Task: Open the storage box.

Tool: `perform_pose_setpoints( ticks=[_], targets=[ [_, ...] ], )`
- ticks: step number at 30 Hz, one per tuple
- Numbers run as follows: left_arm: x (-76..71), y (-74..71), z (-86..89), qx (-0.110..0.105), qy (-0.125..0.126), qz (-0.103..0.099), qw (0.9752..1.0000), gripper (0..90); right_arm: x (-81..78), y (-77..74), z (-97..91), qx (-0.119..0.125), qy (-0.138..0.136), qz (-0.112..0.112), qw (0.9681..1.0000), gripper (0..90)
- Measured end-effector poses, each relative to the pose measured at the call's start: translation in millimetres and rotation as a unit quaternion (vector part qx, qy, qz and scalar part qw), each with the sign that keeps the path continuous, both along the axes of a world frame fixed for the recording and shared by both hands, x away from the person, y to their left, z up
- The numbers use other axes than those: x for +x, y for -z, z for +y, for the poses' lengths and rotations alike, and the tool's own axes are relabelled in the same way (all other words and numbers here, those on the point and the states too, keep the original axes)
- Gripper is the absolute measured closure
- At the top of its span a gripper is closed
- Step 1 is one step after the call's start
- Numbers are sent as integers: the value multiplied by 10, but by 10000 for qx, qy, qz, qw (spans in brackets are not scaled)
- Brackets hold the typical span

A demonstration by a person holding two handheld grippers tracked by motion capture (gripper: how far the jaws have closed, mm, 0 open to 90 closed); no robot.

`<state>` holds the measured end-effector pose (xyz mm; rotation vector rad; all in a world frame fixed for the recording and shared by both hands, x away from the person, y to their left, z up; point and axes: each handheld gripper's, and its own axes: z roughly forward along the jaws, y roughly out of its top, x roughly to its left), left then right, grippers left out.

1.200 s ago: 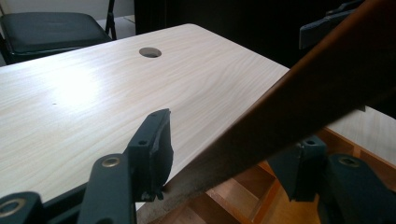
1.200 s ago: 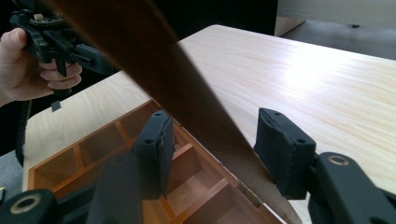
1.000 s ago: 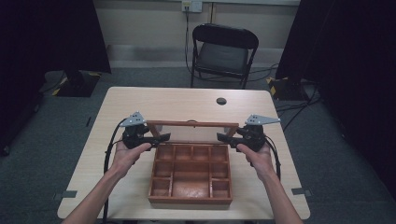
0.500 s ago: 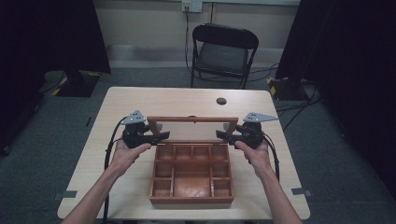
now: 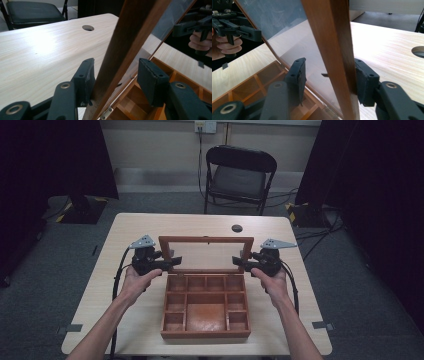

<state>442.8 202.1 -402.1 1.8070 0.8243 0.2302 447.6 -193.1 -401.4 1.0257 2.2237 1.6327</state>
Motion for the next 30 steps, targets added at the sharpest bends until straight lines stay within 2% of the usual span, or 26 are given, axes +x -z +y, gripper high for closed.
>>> perform_pose_setpoints(
  ticks=[8, 18, 24, 25, 29, 30],
  targets=[
    [101, 14, -1, -11, 45, 17, 10000, 484, 19, 4, -8, -97, 32, -17, 9999, 513],
    [148, 61, 2, -100, -2, 44, 9999, 486, 53, 47, 0, -55, 140, -11, 9999, 521],
    [168, 123, 5, 5, -57, 123, 9999, 501, 83, 90, 40, -112, 216, 1, 9997, 506],
    [168, 180, 16, 115, -99, 152, 9998, 513, 101, 105, 40, -70, 262, 10, 9996, 508],
    [179, 266, 48, 168, -130, 274, 9994, 537, 132, 132, 36, -53, 291, 38, 9996, 509],
    [185, 289, 44, 126, -155, 309, 9993, 542, 138, 140, 38, -68, 302, 47, 9995, 507]
  ],
)
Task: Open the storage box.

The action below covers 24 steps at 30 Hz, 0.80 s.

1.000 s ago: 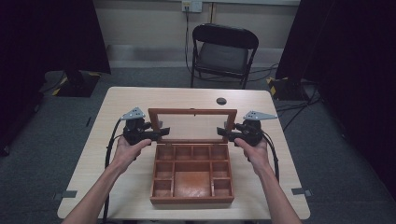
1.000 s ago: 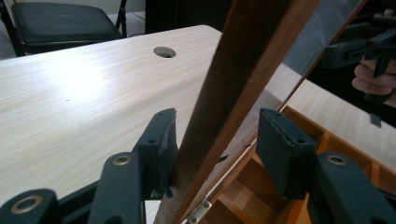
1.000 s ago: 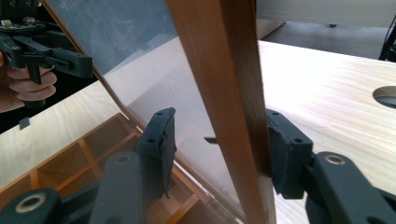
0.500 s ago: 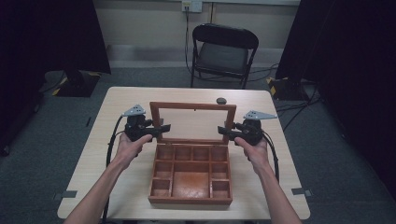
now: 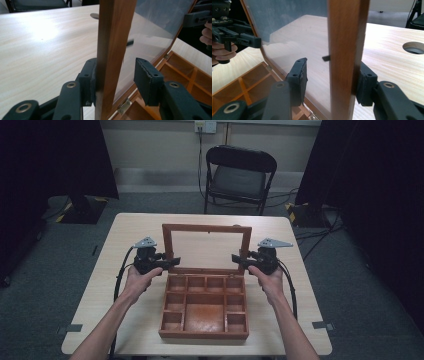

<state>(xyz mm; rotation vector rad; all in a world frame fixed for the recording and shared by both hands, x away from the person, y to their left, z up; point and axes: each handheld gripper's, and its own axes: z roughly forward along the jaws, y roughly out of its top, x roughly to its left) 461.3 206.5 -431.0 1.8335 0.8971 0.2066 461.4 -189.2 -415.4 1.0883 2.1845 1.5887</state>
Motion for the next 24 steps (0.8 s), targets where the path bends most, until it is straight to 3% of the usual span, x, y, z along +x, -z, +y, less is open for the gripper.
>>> perform_pose_setpoints(
  ticks=[6, 13, 24],
  targets=[
    [29, 60, 1, 67, 11, 35, 10000, 549, 44, 40, 3, 51, 80, 3, 10000, 501],
    [86, 124, -2, 8, -118, 149, 9998, 560, 115, 117, 6, 30, 148, 162, 9998, 485],
    [96, 147, 7, -52, -115, 204, 9997, 572, 136, 150, 18, 63, 241, 140, 9996, 475]
  ],
)
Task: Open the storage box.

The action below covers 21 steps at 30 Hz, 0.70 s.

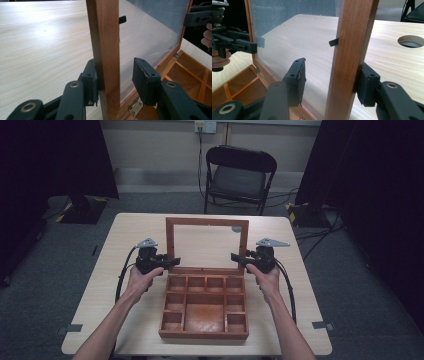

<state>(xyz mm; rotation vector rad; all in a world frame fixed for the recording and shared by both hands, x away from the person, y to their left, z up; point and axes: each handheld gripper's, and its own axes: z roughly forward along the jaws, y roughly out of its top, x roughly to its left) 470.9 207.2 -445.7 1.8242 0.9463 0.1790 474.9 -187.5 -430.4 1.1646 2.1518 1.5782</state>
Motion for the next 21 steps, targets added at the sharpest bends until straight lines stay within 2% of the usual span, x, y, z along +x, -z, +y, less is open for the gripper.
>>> perform_pose_setpoints(
  ticks=[3, 10, 15, 21],
  targets=[
    [-13, 27, 21, 97, -8, 37, 9999, 566, -2, -3, 0, -42, -27, 51, 10000, 441],
    [13, 71, 14, 63, -56, 92, 9999, 557, 29, 53, -1, -41, 43, 142, 9999, 405],
    [28, 100, -5, 106, -119, 142, 9998, 528, 57, 96, 22, -128, 101, 162, 9997, 354],
    [57, 131, 1, 131, -137, 208, 9996, 525, 91, 149, 26, -141, 203, 247, 9994, 371]
  ],
)
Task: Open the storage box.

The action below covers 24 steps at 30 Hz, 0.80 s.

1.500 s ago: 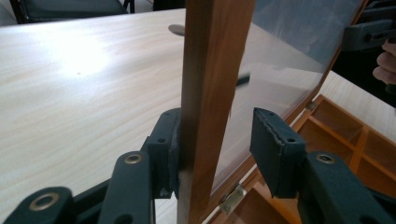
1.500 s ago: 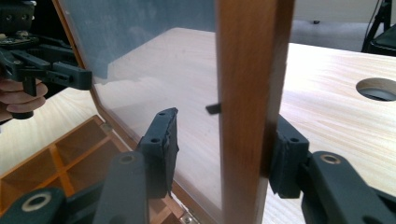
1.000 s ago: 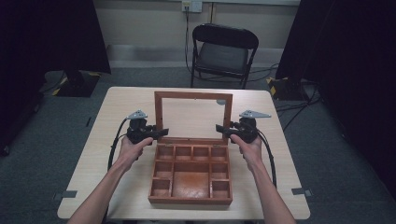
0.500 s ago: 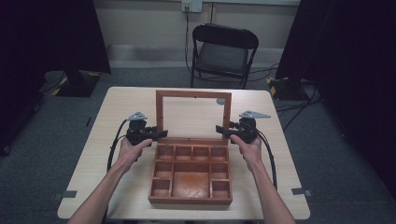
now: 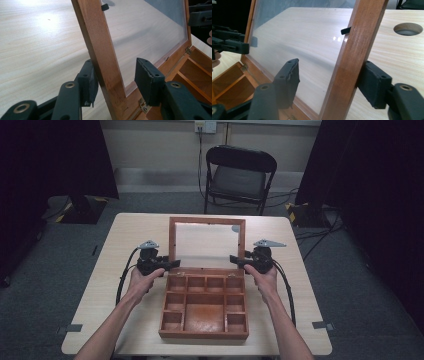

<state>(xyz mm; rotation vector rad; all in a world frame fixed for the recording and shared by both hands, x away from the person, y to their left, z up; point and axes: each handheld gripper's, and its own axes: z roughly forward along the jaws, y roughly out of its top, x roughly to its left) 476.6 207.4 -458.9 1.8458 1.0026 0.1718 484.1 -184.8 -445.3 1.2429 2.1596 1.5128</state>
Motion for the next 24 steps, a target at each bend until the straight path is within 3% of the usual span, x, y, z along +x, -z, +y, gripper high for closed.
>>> perform_pose_setpoints(
  ticks=[6, 16, 24],
  targets=[
    [24, 12, 10, -70, 16, 100, 9999, 525, 37, 40, -28, 23, 136, 36, 9999, 478],
    [67, 53, 16, -132, -16, 230, 9996, 502, 75, 98, -23, -4, 242, 105, 9997, 457],
    [72, 68, 23, 29, -75, 214, 9997, 484, 101, 161, 3, 5, 273, 205, 9994, 403]
  ],
)
